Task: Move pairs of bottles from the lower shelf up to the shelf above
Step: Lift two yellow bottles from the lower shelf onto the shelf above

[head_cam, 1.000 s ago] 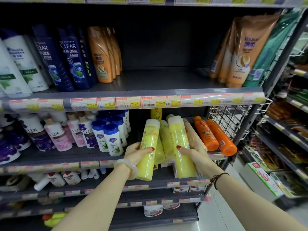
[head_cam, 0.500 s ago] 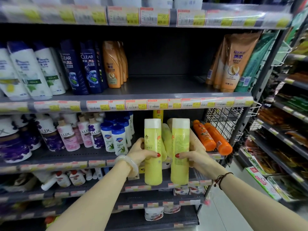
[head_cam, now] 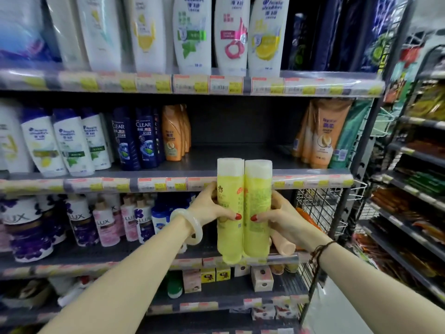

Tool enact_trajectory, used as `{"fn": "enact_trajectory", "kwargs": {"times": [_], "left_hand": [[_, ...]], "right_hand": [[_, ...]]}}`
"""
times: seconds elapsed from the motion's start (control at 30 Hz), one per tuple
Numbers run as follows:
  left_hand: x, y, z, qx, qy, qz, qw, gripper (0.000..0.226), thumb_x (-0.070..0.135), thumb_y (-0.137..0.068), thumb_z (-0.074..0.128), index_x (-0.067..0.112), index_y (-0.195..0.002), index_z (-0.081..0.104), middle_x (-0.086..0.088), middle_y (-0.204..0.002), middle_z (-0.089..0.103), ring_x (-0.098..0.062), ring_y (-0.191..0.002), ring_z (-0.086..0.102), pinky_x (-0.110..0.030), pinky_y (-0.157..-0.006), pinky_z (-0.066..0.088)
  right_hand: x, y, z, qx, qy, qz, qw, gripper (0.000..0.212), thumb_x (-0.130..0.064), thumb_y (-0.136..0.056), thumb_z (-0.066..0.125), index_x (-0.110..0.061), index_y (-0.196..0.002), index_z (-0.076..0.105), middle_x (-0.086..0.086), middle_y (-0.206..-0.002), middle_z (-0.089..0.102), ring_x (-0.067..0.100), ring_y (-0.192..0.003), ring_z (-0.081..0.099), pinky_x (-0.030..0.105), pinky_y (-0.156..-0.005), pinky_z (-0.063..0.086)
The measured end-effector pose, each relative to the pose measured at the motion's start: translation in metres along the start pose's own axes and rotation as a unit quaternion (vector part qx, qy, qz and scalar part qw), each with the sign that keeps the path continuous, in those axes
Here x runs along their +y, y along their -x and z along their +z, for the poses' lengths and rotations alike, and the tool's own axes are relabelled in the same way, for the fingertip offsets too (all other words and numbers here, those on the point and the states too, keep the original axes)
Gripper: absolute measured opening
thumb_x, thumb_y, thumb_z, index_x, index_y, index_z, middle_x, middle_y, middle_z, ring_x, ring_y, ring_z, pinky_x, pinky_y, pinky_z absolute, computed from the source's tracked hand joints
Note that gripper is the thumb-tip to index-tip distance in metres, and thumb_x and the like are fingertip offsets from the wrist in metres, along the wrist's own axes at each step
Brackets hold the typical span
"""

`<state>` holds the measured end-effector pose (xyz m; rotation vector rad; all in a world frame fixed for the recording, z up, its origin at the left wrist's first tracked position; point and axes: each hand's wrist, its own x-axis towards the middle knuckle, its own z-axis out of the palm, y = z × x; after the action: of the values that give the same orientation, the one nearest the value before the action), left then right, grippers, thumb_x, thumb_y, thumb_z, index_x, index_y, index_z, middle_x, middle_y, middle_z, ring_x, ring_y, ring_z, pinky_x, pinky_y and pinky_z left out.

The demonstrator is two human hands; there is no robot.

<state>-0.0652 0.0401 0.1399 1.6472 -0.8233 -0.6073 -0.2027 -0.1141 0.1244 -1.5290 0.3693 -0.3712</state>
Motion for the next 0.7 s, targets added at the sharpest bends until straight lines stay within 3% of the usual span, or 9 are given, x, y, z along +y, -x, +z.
{"fn": "enact_trajectory", "kwargs": {"times": [0.1,0.27,0.4,0.53,0.7], "left_hand": [[0.03,-0.008,-0.005,0.003,-0.027,0.03,0.999,0.075,0.006,-0.058,0.086,0.027,-0.117,0.044,0.002,-0.117,0.062,-0.018,-0.114,0.057,-0.042,-0.099,0.049],[0.079,-0.027,-0.013,0.02,-0.009,0.079,0.997,0.071,0.0,-0.058,0.085,0.026,-0.112,0.047,-0.003,-0.114,0.064,-0.022,-0.109,0.062,-0.048,-0.093,0.053],[0.108,-0.046,-0.021,0.038,-0.016,0.117,0.992,0.077,0.002,-0.057,0.086,0.019,-0.12,0.047,-0.004,-0.117,0.063,-0.023,-0.111,0.061,-0.049,-0.096,0.051],[0.125,-0.06,-0.029,0.053,-0.032,0.139,0.988,0.074,0.0,-0.058,0.085,0.021,-0.117,0.046,0.0,-0.111,0.063,-0.02,-0.108,0.06,-0.044,-0.096,0.051],[0.123,-0.074,-0.039,0.052,-0.045,0.162,0.984,0.076,-0.007,-0.06,0.081,0.025,-0.119,0.046,-0.001,-0.114,0.064,-0.018,-0.108,0.062,-0.045,-0.096,0.051]], "right_hand": [[-0.027,-0.008,-0.006,0.008,0.008,-0.027,1.0,0.063,0.018,-0.069,0.067,-0.007,-0.124,0.05,0.013,-0.11,0.069,0.03,-0.102,0.068,0.04,-0.078,0.055],[-0.079,-0.022,-0.013,0.022,0.04,-0.091,0.995,0.058,0.014,-0.07,0.07,-0.005,-0.121,0.05,0.004,-0.101,0.069,0.019,-0.092,0.069,0.032,-0.067,0.056],[-0.107,-0.042,-0.02,0.026,0.034,-0.127,0.991,0.058,0.011,-0.068,0.073,-0.003,-0.119,0.048,0.014,-0.114,0.067,0.032,-0.106,0.066,0.052,-0.086,0.056],[-0.12,-0.063,-0.02,0.031,0.034,-0.155,0.987,0.053,0.01,-0.067,0.074,-0.011,-0.111,0.053,0.012,-0.113,0.067,0.033,-0.107,0.065,0.054,-0.089,0.054],[-0.118,-0.085,-0.018,0.025,0.042,-0.177,0.983,0.069,-0.005,-0.052,0.083,-0.014,-0.115,0.054,0.011,-0.116,0.068,0.031,-0.108,0.065,0.056,-0.094,0.051]]}}
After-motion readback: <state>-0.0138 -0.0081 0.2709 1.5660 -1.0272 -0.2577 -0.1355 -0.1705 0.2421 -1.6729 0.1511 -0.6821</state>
